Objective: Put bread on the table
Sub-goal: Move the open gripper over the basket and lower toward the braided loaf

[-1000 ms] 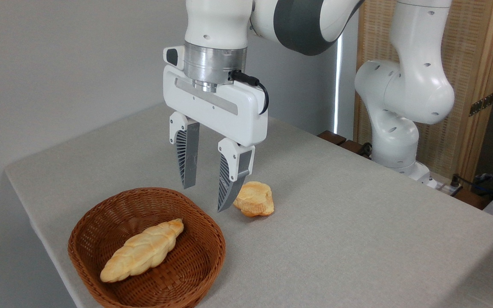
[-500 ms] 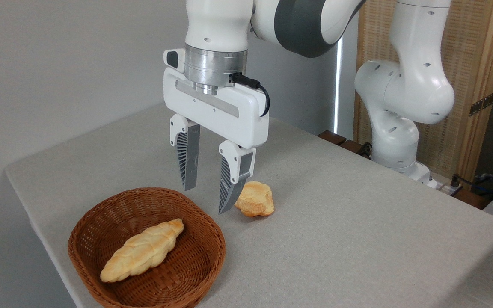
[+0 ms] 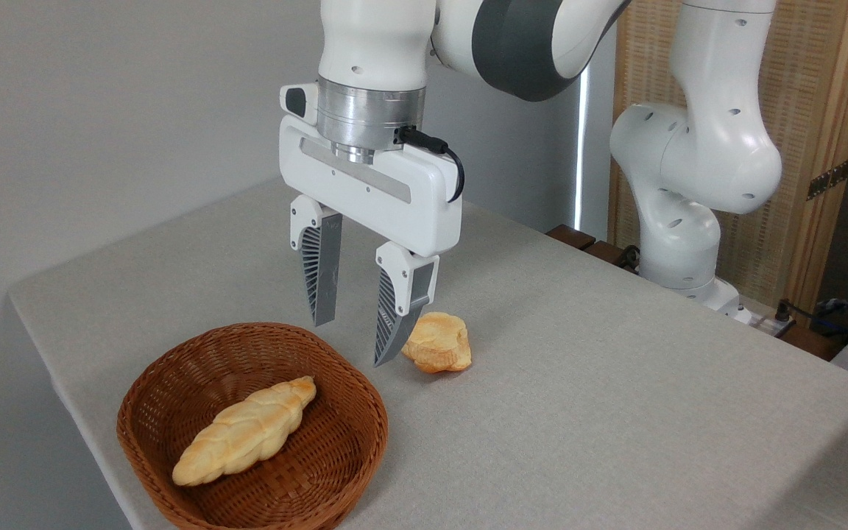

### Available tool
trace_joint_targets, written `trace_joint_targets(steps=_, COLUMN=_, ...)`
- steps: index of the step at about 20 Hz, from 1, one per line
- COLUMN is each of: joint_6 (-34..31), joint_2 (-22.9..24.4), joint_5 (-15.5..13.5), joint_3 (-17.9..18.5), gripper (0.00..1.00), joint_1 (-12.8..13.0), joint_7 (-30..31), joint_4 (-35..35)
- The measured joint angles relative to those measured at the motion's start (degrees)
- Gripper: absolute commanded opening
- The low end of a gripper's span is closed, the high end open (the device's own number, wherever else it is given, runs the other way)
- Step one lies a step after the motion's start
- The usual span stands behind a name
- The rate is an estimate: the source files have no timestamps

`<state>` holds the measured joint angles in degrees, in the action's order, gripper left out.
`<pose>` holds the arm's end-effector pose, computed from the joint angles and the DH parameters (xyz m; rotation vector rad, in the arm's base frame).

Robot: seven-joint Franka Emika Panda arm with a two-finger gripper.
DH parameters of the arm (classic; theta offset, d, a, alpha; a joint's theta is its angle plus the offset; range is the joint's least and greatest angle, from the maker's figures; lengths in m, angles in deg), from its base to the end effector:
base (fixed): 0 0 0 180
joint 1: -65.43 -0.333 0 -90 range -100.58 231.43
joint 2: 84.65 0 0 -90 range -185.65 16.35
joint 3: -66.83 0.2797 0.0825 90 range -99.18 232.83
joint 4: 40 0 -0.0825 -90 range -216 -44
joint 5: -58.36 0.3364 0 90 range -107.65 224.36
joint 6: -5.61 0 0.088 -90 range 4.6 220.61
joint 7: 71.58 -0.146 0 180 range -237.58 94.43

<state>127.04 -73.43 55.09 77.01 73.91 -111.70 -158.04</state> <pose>0.4947 0.0138 0.4847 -2.9448 0.9856 -0.4152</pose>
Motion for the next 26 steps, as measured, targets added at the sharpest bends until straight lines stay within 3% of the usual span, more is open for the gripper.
trace_joint_targets(steps=13, joint_6=1.6, joint_2=-0.8, joint_5=-1.8, joint_3=0.0, gripper=1.0, joint_1=0.2, joint_7=0.0, joint_4=0.1)
trace_joint_targets(steps=18, joint_6=4.9, joint_2=-1.8, joint_5=-5.7, joint_3=-0.2, gripper=1.0, joint_1=0.3, joint_7=0.0, joint_4=0.2)
trace_joint_targets(steps=26, joint_6=5.3, joint_2=-3.1, joint_5=-7.5, joint_3=-0.5, gripper=1.0, joint_1=0.8, joint_7=0.0, joint_4=0.2)
